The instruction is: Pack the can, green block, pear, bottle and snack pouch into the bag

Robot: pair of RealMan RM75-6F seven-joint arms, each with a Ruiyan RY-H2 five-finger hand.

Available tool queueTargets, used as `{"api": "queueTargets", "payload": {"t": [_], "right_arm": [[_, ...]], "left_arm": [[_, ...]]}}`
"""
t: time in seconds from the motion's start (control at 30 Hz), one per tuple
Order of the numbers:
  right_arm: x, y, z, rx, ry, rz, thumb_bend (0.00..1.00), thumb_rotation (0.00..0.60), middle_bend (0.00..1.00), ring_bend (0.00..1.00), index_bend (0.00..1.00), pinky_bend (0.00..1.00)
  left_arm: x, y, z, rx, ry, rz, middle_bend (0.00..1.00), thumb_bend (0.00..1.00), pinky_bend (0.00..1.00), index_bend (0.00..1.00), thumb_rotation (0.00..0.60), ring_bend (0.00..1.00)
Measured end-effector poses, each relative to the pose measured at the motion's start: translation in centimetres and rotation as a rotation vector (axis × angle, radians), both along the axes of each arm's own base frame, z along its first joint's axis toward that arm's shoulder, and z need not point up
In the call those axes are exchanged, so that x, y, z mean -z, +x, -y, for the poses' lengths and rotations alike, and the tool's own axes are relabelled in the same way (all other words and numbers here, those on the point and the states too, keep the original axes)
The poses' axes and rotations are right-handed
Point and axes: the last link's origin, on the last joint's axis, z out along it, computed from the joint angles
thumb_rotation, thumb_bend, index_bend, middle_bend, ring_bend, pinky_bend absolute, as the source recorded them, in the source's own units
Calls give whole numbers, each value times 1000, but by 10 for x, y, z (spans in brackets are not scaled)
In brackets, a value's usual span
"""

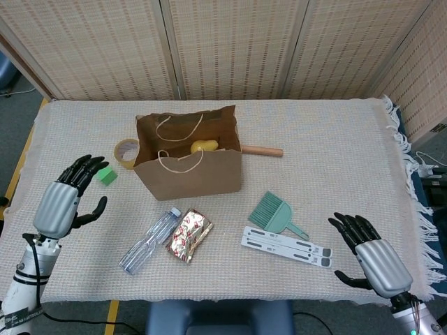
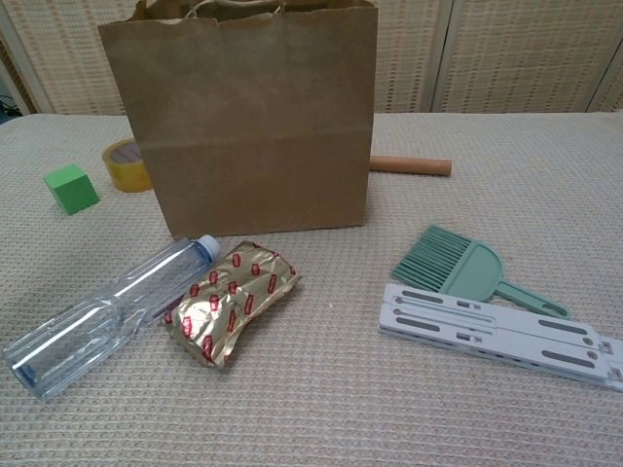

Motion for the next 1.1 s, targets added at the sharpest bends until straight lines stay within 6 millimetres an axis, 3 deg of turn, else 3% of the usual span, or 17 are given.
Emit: {"api": "queueTargets", "payload": {"t": [0.27, 0.43, 0.53, 0.73, 1.1], "right_arm": [[4, -1, 1, 5, 7, -11, 97, 600, 0, 0, 0, 0], [4, -1, 3, 12, 1, -11, 97, 600, 0, 0, 0, 0], [4, -2, 5, 20, -2, -11, 97, 600, 0, 0, 0, 0], [6, -5, 7, 32, 11, -15, 97, 600, 0, 0, 0, 0], [5, -5, 9, 34, 24, -6, 97, 600, 0, 0, 0, 0]], "left_arm": [[3, -67, 4, 157, -9, -391, 74, 423, 206, 104, 600, 48], [18, -99, 10, 419, -116, -724, 4, 398, 137, 12, 600, 0], [37, -106, 20, 598, -226, -846, 0, 384, 101, 0, 600, 0], [82, -99, 41, 863, -377, -918, 0, 375, 86, 0, 600, 0], [123, -64, 38, 949, -418, -924, 0, 373, 64, 0, 600, 0]]}}
